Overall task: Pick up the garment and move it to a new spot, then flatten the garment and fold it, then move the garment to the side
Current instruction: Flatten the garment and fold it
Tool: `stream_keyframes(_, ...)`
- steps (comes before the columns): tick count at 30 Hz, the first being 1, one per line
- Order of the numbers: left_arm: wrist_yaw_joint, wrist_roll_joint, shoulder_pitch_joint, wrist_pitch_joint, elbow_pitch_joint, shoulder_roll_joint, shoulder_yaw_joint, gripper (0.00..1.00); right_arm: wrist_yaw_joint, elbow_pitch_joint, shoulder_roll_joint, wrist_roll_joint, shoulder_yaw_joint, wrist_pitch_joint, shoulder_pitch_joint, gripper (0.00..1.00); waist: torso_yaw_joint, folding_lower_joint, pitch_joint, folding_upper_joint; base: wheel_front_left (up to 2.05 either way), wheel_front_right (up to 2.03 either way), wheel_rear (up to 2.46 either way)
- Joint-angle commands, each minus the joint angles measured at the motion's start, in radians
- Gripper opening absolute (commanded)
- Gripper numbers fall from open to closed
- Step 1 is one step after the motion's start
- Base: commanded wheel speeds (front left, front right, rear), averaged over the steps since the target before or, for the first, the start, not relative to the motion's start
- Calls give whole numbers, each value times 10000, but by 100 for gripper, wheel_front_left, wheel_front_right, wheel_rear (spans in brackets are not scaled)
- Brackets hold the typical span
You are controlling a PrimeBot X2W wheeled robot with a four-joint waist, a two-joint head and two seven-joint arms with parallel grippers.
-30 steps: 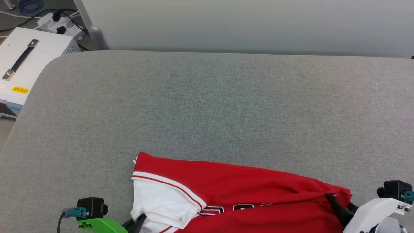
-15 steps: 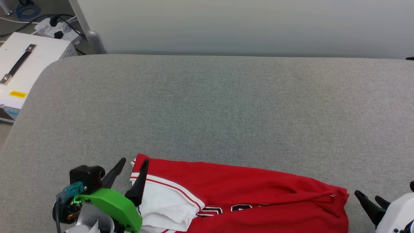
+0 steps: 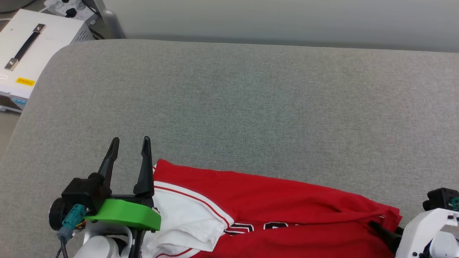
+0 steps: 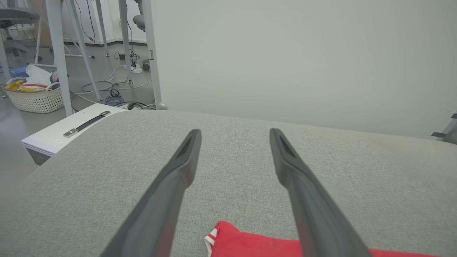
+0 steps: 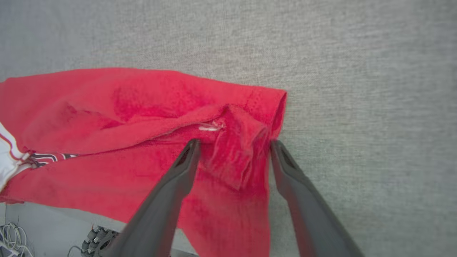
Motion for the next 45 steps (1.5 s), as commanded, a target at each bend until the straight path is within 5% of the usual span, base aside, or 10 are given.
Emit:
stream_keyframes(1,38,176,-125,-55,26,-88,84,100,0,123,-12,4,92,-37,-215,100,134,1,213,0,0,0,0)
stream_keyframes(10,-295,649,-16,-71,176,-468,487,100,0,1320,-181,249,932,495,-465,98,179,1,371,0,0,0,0)
stream_keyframes(11,-335,682,-13,-72,194,-503,525,100,0,1433,-170,273,1001,677,-408,48,190,1,356,0,0,0,0)
stream_keyframes(13,-458,777,32,-72,309,-584,623,100,0,1562,-63,375,1109,969,-311,0,197,1,245,0,0,0,0)
stream_keyframes(27,-592,1070,441,-73,645,-430,643,100,0,941,-412,-17,46,1167,-869,0,-26,1,-608,0,0,0,0)
stream_keyframes(41,-570,1101,611,-73,658,-396,669,100,0,185,-793,-936,-2740,2686,-713,0,-219,1,-799,0,0,0,0)
stream_keyframes(45,-615,1119,600,-73,694,-438,697,100,0,-79,-373,-695,-2908,3504,-808,0,-263,1,-804,0,0,0,0)
